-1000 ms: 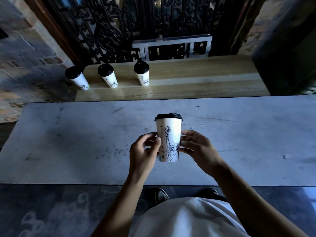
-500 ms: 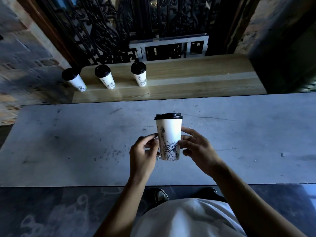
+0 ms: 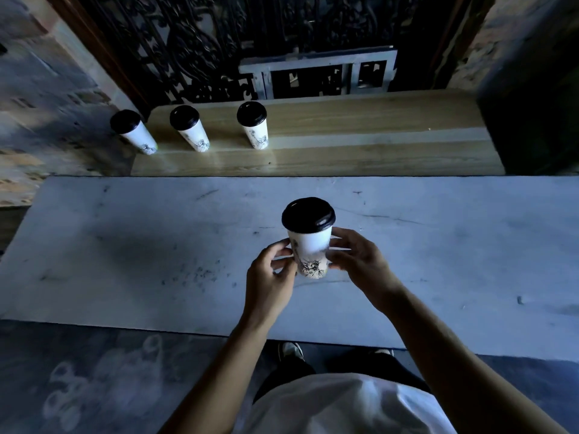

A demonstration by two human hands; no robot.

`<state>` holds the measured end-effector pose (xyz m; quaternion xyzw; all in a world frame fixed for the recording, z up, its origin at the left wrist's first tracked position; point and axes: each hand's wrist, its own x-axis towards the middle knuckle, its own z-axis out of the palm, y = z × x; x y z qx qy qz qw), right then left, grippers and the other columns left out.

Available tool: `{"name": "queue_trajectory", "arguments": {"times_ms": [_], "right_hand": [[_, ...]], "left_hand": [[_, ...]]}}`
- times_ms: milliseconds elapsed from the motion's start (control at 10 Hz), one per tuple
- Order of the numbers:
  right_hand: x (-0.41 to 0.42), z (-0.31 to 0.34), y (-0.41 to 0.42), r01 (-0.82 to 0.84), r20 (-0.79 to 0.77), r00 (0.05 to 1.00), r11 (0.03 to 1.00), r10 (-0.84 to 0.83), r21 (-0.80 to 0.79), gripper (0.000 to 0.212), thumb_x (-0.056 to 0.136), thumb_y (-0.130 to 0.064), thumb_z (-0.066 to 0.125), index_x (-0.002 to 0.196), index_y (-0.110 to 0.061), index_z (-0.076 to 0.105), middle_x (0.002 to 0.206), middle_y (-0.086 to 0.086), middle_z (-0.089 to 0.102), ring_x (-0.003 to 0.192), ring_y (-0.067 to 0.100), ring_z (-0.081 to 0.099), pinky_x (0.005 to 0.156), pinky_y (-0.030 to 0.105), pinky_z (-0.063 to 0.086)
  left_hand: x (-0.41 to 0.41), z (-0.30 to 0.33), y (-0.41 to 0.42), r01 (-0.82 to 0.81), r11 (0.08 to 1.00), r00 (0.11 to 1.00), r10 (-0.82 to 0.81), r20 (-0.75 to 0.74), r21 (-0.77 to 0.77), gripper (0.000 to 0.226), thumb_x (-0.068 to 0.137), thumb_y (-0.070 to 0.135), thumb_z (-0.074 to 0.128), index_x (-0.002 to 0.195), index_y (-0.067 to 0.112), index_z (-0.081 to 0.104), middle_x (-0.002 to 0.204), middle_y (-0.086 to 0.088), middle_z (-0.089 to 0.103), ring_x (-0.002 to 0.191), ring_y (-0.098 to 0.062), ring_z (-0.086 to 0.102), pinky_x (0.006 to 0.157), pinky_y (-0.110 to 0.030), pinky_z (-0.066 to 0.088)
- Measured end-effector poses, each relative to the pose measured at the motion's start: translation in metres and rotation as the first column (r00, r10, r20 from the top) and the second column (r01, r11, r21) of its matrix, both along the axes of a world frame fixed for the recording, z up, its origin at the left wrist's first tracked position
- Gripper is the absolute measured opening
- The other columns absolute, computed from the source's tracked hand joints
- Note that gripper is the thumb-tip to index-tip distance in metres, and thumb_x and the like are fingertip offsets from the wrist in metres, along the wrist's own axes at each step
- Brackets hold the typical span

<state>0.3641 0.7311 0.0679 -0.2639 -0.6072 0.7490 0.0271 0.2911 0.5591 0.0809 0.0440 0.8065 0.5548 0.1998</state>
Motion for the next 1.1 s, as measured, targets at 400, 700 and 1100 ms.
{"name": "queue_trajectory", "arguments": {"times_ms": [400,700,1100], "right_hand": [[-0.148,-0.058,0.098,-0.048,0.047,0.998,0.923,0.033,0.382,0.072,0.072,-0.013,0.049,0.144,-0.019,0.053,0.136,-0.001,0.065,0.124,0.015,0.062,0.092,0.030,0.054],[-0.321,-0.128,0.161,0.059,0.005,0.998,0.900,-0.068,0.432,0.075,0.073,0.002,0.043,0.145,-0.020,0.046,0.138,-0.001,0.059,0.119,0.005,0.061,0.105,0.028,0.047],[-0.364,-0.183,0.174,0.134,-0.013,0.990,0.911,-0.141,0.390,0.080,0.067,-0.003,0.054,0.144,-0.019,0.043,0.134,-0.002,0.062,0.122,0.001,0.060,0.097,0.031,0.051]], "left_hand": [[-0.134,-0.059,0.132,-0.072,0.991,0.993,0.060,0.101,0.115,0.048,0.088,-0.009,0.048,0.117,0.023,0.069,0.128,-0.004,0.070,0.122,-0.013,0.066,0.105,-0.044,0.054],[-0.303,-0.141,0.223,-0.008,0.982,0.999,0.002,0.033,0.190,0.063,0.078,-0.003,0.040,0.135,0.019,0.058,0.137,-0.004,0.057,0.115,-0.007,0.063,0.104,-0.051,0.053],[-0.341,-0.227,0.248,0.048,0.972,0.999,-0.048,-0.005,0.232,0.070,0.072,0.007,0.048,0.141,0.020,0.047,0.138,-0.014,0.056,0.124,-0.025,0.062,0.102,-0.057,0.052]]}}
